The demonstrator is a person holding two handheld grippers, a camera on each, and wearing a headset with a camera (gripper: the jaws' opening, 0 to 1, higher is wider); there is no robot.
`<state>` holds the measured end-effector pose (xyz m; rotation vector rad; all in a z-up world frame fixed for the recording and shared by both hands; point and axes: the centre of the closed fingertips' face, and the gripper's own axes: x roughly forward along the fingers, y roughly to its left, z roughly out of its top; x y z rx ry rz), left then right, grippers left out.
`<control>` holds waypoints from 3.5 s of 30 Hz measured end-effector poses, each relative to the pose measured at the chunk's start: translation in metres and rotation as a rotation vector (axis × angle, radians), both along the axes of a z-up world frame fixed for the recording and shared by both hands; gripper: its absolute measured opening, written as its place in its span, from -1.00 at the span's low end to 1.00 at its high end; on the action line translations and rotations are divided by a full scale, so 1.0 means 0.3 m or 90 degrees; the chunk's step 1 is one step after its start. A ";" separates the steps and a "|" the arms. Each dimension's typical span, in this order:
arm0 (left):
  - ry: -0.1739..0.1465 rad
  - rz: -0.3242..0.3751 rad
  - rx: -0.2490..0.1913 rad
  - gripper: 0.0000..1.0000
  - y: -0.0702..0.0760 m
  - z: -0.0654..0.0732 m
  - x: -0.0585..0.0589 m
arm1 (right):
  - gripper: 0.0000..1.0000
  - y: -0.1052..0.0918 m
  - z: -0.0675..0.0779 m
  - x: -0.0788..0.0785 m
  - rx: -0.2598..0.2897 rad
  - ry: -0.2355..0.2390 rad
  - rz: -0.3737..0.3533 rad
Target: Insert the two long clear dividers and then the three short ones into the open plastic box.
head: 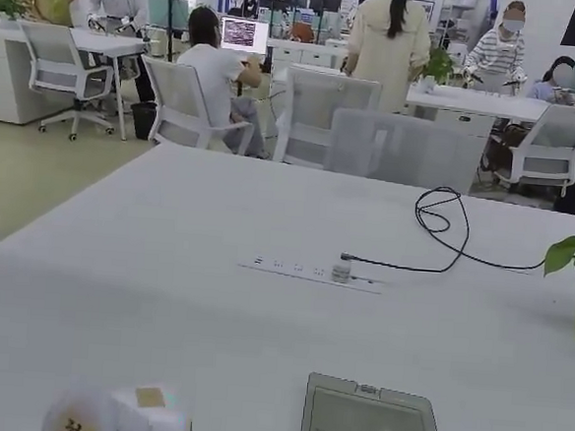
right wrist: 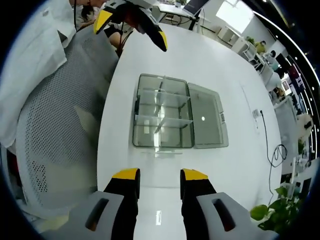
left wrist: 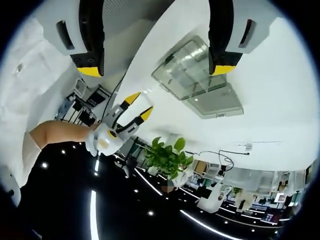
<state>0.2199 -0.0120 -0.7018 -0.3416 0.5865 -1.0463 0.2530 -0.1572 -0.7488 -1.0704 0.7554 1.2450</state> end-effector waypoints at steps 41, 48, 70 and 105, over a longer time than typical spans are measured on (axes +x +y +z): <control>0.253 0.017 -0.156 -0.97 -0.219 0.038 0.018 | -0.34 0.294 0.200 -0.102 0.066 -0.037 0.061; 0.263 0.021 -0.161 -1.00 -0.218 0.037 0.010 | -0.34 0.297 0.200 -0.106 0.059 -0.042 0.069; 0.168 0.000 -0.130 -1.00 -0.188 0.055 0.001 | -0.33 0.287 0.263 -0.083 0.126 0.006 0.026; -0.185 -0.226 -0.033 -1.00 -0.224 0.143 -0.164 | -0.93 0.305 0.320 -0.282 0.196 0.309 0.087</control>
